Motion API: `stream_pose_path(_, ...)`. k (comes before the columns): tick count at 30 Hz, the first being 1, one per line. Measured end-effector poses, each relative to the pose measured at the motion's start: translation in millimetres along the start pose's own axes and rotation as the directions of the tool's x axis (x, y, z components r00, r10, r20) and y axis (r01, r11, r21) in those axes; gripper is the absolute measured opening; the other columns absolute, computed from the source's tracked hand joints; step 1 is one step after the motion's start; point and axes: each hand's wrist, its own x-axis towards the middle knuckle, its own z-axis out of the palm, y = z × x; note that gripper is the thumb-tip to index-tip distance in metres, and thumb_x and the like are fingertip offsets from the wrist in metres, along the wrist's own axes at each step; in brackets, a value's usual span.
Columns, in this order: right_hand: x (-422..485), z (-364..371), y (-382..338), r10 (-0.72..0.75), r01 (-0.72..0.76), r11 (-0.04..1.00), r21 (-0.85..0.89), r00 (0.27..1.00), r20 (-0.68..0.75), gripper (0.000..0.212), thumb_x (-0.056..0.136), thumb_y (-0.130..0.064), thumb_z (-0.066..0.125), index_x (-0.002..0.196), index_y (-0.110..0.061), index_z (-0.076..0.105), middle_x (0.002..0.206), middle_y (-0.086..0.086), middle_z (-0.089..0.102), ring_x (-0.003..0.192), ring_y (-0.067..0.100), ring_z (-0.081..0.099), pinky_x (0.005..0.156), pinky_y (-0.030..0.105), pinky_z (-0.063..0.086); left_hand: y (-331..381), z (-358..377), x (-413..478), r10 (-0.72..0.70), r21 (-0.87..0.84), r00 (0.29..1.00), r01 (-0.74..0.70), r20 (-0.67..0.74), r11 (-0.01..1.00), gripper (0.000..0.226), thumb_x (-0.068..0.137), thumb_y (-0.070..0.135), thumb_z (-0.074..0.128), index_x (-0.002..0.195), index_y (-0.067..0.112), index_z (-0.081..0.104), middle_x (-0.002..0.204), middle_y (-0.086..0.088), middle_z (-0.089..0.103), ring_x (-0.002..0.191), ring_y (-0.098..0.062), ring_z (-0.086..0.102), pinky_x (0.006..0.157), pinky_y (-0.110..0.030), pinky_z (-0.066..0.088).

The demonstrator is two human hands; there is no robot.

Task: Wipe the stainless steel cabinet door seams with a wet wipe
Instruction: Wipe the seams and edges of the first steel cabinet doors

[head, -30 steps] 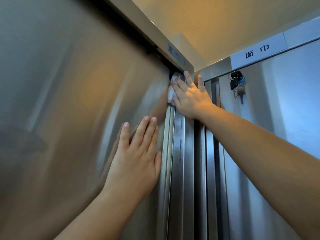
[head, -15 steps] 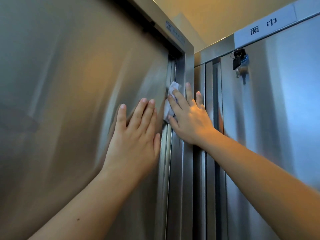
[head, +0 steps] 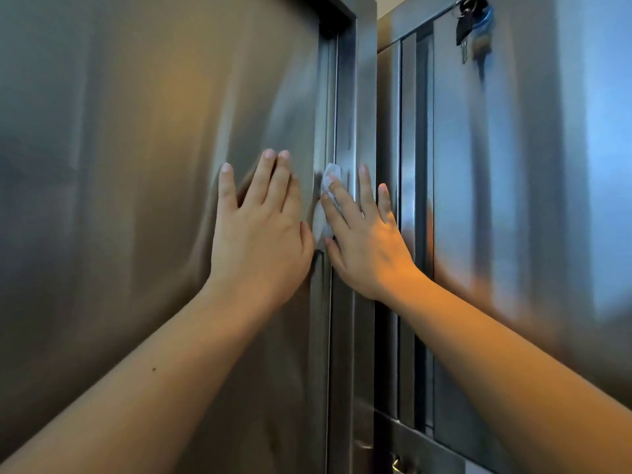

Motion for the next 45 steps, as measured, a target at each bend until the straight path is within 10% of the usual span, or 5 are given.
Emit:
stream_pose_path(11, -62, 15, -38, 0.056, -0.068, 0.995, 0.077, 0.988, 0.144, 0.06, 0.097, -0.039, 0.014, 0.147, -0.013, -0.007, 0.145, 0.002, -0.029, 0.134, 0.038, -0.03, 0.106, 0.048, -0.019, 27, 26, -94, 0.005, -0.004, 1.0, -0.005, 0.028, 1.0, 0.056, 0.087, 0.026, 0.033, 0.138, 0.005, 0.04, 0.15, -0.015, 0.027, 0.14, -0.027, 0.022, 0.109, -0.052, 0.015)
stream_pose_path(45, -278, 82, -150, 0.121, -0.136, 0.99, 0.021, 0.934, 0.337, 0.067, 0.092, -0.042, 0.032, 0.148, -0.015, 0.008, 0.155, 0.006, -0.003, 0.136, 0.048, 0.004, 0.109, 0.059, 0.011, 53, 49, -309, 0.028, 0.004, 0.962, -0.03, 0.27, 1.0, 0.059, 0.088, 0.019, 0.029, 0.145, 0.009, 0.023, 0.152, -0.008, 0.017, 0.14, -0.018, 0.015, 0.112, -0.046, 0.001)
